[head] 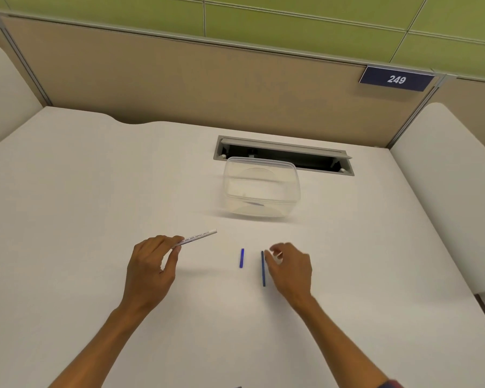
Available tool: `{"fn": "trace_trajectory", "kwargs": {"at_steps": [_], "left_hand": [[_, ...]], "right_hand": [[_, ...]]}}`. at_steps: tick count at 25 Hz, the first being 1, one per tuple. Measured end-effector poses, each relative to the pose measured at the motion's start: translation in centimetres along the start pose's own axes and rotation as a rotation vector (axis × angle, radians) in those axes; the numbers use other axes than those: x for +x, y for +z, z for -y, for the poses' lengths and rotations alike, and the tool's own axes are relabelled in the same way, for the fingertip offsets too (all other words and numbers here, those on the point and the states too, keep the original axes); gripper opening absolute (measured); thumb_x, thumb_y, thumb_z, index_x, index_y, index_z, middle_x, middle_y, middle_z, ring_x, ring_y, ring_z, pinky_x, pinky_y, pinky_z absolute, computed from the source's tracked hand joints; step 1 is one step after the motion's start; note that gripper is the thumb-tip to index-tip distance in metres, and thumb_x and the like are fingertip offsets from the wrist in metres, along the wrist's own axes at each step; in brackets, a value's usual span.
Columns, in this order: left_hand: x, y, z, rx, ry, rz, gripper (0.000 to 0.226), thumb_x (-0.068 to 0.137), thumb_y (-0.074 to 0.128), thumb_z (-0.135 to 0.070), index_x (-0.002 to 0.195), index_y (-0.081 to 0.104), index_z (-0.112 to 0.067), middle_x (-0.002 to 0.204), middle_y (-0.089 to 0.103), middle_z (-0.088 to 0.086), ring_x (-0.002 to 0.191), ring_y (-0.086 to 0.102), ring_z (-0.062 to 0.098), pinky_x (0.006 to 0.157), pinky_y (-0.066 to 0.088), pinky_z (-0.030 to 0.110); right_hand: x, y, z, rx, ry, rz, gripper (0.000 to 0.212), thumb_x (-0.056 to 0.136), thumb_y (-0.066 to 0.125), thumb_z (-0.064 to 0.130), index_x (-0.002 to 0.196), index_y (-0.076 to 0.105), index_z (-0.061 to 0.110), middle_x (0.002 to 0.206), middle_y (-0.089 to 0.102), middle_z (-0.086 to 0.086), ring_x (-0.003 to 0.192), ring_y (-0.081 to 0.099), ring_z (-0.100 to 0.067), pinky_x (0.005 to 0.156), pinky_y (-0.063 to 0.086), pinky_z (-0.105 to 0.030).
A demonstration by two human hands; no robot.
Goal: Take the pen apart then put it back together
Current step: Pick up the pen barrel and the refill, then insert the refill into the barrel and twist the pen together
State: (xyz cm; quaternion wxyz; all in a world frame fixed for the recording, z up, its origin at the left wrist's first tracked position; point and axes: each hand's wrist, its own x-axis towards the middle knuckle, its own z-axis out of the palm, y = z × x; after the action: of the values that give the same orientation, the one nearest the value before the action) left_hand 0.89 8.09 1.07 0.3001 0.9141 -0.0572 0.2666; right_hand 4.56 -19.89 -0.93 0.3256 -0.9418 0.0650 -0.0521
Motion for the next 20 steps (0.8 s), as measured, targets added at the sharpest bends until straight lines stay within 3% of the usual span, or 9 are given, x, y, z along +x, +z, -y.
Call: {"fn": "trace_trajectory", "kwargs": {"at_steps": [4, 7, 9, 14, 16, 20], "left_hand": [[-0.5, -0.2, -0.7, -0.001, 0.003, 0.011, 0.023, 0.091, 0.053, -0.019, 0.104, 0.07, -0.012, 0.09, 0.069, -0.001, 0.086, 0.058, 0.016, 0.081, 0.042, 0.03], [-0.7, -0.1, -1.3, -0.005, 0.013, 0.014, 0.026, 0.091, 0.05, -0.023, 0.103, 0.07, -0.012, 0.089, 0.068, -0.001, 0.086, 0.056, 0.014, 0.08, 0.041, 0.029], [-0.6, 0.0, -1.7, -0.011, 0.016, 0.014, 0.027, 0.092, 0.049, -0.025, 0.103, 0.07, -0.013, 0.089, 0.068, -0.002, 0.086, 0.057, 0.015, 0.08, 0.041, 0.029], [-0.1, 0.0, -2.9, -0.024, 0.031, 0.007, 0.027, 0.092, 0.049, -0.024, 0.104, 0.07, -0.012, 0.09, 0.069, -0.001, 0.086, 0.056, 0.013, 0.079, 0.042, 0.029], [0.0, 0.1, -3.2, -0.038, 0.026, 0.02, 0.028, 0.093, 0.048, -0.025, 0.105, 0.07, -0.012, 0.089, 0.068, -0.002, 0.084, 0.055, 0.012, 0.077, 0.042, 0.028], [-0.1, 0.6, -4.0, -0.041, 0.014, 0.045, 0.028, 0.094, 0.047, -0.024, 0.106, 0.069, -0.014, 0.089, 0.066, -0.003, 0.08, 0.052, 0.012, 0.071, 0.04, 0.025]], "right_hand": [[-2.3, 1.4, -0.8, -0.089, 0.058, 0.089, 0.022, 0.086, 0.064, 0.043, 0.091, 0.067, 0.022, 0.093, 0.069, 0.01, 0.088, 0.065, -0.013, 0.087, 0.043, -0.031], [-2.4, 1.7, -0.5, -0.1, 0.093, 0.095, 0.015, 0.088, 0.06, 0.036, 0.089, 0.066, 0.022, 0.093, 0.069, 0.01, 0.087, 0.064, -0.015, 0.082, 0.036, -0.03], [-2.3, 1.6, -0.3, -0.093, 0.122, 0.099, 0.012, 0.087, 0.059, 0.032, 0.085, 0.065, 0.022, 0.088, 0.07, 0.01, 0.083, 0.065, -0.015, 0.083, 0.04, -0.032], [-1.6, -0.7, 0.3, 0.347, 0.272, 0.099, 0.005, 0.08, 0.068, 0.026, 0.077, 0.068, 0.022, 0.075, 0.072, 0.008, 0.075, 0.068, -0.014, 0.075, 0.055, -0.033], [-1.7, -2.3, 1.0, 0.544, 0.217, 0.095, 0.004, 0.081, 0.07, 0.019, 0.077, 0.072, 0.02, 0.077, 0.075, 0.004, 0.077, 0.07, -0.012, 0.074, 0.055, -0.027], [-2.5, -5.0, 2.5, 0.6, 0.046, 0.099, 0.009, 0.087, 0.07, 0.02, 0.086, 0.075, 0.028, 0.086, 0.075, 0.016, 0.088, 0.068, -0.003, 0.069, 0.044, -0.015]]}}
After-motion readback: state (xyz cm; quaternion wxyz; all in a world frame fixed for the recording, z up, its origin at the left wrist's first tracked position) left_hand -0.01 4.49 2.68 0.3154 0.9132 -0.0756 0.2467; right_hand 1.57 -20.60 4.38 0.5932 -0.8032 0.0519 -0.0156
